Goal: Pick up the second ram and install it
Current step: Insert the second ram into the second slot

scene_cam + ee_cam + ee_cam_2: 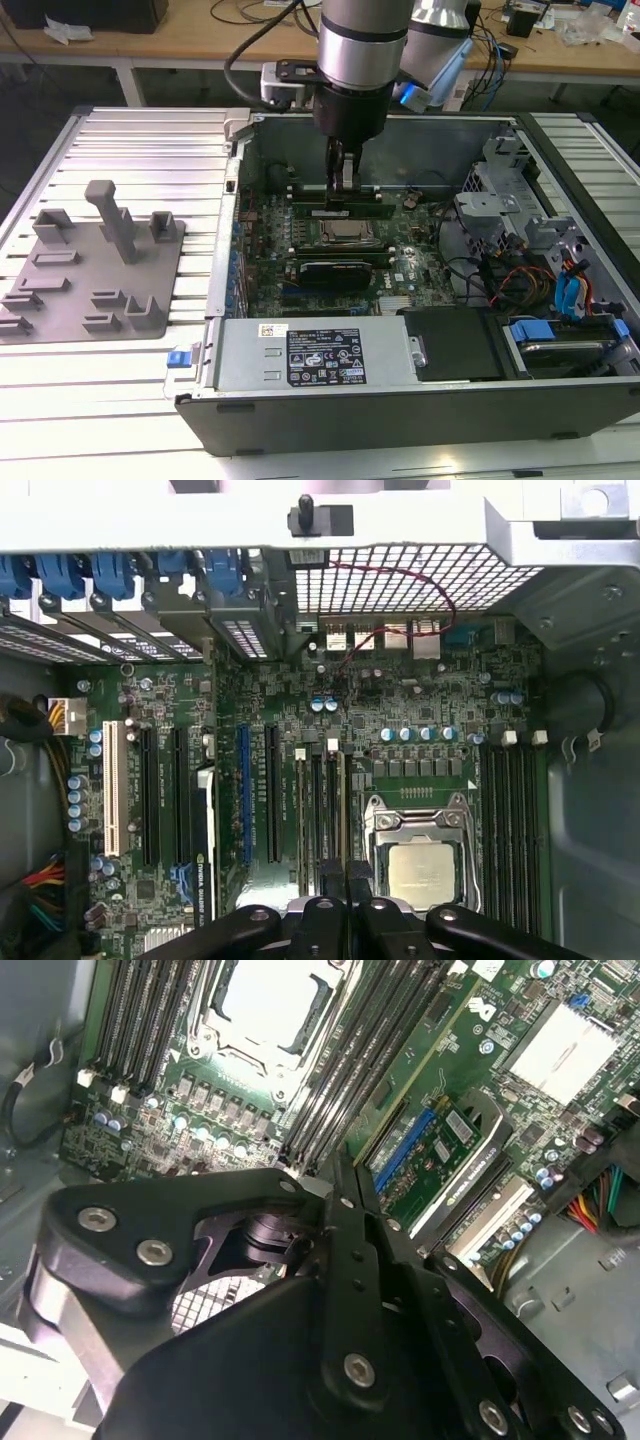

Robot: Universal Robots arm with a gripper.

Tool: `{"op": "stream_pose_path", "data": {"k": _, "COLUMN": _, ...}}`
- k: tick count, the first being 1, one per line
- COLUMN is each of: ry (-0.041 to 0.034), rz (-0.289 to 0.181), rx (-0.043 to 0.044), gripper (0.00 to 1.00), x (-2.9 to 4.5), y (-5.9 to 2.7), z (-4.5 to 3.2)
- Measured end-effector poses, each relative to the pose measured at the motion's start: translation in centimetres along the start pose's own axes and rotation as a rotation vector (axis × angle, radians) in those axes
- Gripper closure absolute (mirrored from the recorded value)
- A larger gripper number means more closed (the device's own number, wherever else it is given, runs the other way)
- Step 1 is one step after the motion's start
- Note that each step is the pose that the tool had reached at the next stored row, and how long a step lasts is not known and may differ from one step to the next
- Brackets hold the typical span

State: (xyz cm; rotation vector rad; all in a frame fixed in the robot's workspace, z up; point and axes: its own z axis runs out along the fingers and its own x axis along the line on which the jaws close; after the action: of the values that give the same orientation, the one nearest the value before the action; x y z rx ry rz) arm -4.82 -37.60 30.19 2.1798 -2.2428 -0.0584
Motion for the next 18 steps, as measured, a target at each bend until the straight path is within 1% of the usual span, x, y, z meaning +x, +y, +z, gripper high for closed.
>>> {"op": "stream_pose_path", "data": {"k": 3, "ry": 0.0000, "rz": 0.000, "rx": 0.0000, "gripper": 0.91, "x": 0.01, "y": -0.02, "z": 0.55}}
{"op": "stream_pose_path", "data": {"k": 5, "ry": 0.0000, "rz": 0.000, "rx": 0.0000, "gripper": 0.91, "x": 0.02, "y": -0.04, "z": 1.11}}
{"op": "stream_pose_path", "data": {"k": 8, "ry": 0.0000, "rz": 0.000, "rx": 0.0000, "gripper": 0.91, "x": 0.05, "y": -0.05, "z": 1.64}}
{"op": "stream_pose_path", "data": {"k": 18, "ry": -0.0001, "rz": 0.000, "rx": 0.0002, "gripper": 0.91, "x": 0.07, "y": -0.06, "z": 2.68}}
